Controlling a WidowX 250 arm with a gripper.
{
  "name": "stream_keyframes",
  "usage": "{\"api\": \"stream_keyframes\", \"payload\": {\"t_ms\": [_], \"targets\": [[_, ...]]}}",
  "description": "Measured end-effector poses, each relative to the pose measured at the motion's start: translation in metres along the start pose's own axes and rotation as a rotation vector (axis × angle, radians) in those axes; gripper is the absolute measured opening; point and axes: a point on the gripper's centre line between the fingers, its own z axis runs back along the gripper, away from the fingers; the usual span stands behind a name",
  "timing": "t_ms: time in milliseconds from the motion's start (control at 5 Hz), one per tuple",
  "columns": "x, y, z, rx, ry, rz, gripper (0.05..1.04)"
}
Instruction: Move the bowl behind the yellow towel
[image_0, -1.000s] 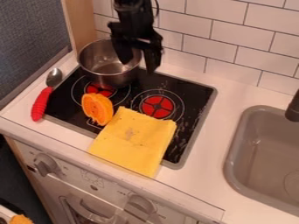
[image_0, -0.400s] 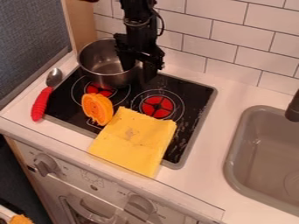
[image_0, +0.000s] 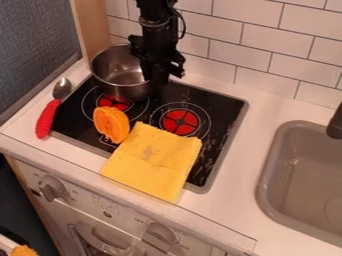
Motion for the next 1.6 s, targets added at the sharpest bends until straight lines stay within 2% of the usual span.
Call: {"api": "stream_keyframes", "payload": {"t_ms": [200, 400, 600, 800, 1000, 1200, 1600], "targets": [[0.0, 0.002, 0.001, 0.012, 0.008, -0.008, 0.081], [-0.001, 0.0, 0.002, 0.003, 0.013, -0.011, 0.08], [0.009, -0.018, 0.031, -0.032, -0.05, -0.064, 0.078], [0.024, -0.066, 0.052, -0.07, -0.116, -0.172, 0.067], [0.018, -0.115, 0.043, -0.076, -0.077, -0.275, 0.067], [0.01, -0.14, 0.035, -0.055, -0.053, -0.327, 0.067], [-0.002, -0.15, 0.026, -0.032, -0.011, -0.333, 0.102]]}}
